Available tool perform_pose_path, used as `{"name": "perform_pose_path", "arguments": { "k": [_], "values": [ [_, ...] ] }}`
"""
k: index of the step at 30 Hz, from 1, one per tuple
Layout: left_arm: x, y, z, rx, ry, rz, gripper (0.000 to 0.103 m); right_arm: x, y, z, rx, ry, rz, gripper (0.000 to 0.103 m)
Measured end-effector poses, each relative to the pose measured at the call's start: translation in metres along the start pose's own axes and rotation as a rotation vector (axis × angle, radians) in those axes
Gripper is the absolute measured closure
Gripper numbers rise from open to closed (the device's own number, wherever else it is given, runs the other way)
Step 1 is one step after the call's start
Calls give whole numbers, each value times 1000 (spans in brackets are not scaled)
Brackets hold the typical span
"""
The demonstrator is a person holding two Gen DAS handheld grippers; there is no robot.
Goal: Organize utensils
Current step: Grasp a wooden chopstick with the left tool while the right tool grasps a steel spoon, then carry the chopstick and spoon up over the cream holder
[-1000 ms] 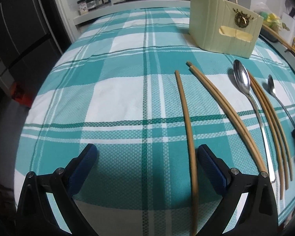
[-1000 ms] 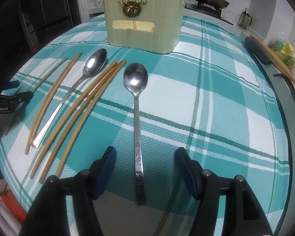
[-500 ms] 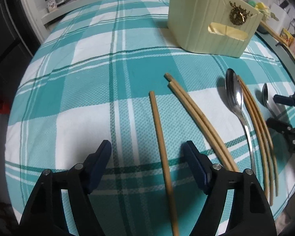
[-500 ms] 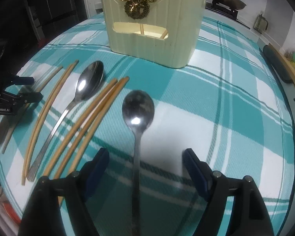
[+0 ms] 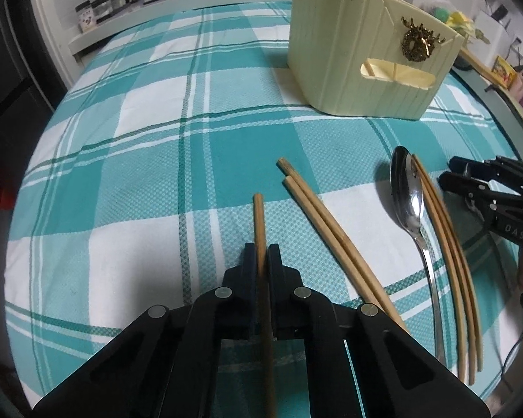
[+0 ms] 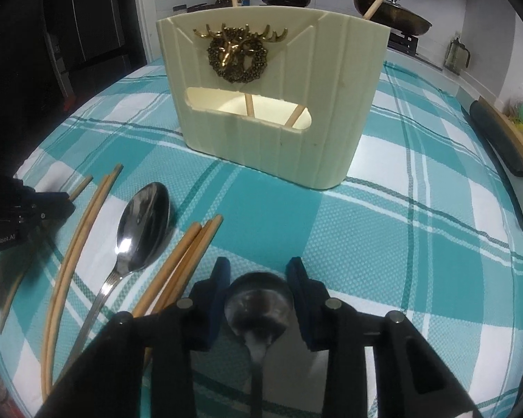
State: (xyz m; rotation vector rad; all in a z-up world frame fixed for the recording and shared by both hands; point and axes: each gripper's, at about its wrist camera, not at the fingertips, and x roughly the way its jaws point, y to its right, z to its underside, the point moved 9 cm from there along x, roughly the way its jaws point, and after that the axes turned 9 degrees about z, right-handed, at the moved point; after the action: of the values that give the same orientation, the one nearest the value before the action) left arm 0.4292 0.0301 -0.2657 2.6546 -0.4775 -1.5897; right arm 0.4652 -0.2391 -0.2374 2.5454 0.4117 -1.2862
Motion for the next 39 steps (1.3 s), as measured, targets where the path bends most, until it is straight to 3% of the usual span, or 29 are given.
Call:
{"name": "perform_pose_path", "arguments": {
  "k": [6, 12, 18, 27, 39],
  "values": [
    [-36, -1, -7, -62, 129, 40, 99, -22, 11, 1, 56, 53, -34, 68],
    [-90, 8, -21, -80, 276, 82, 99, -71, 13, -3, 69, 147, -61, 68],
    [-132, 18, -28, -72, 365, 117, 99, -122, 9, -13, 48, 236, -72, 68],
    [-168, 31, -32, -59, 433, 151, 99, -159, 0, -22, 42, 305, -88, 68],
    [-186, 38, -50, -58, 481, 181, 99, -182, 2, -43, 58, 350, -101, 68]
  ]
}}
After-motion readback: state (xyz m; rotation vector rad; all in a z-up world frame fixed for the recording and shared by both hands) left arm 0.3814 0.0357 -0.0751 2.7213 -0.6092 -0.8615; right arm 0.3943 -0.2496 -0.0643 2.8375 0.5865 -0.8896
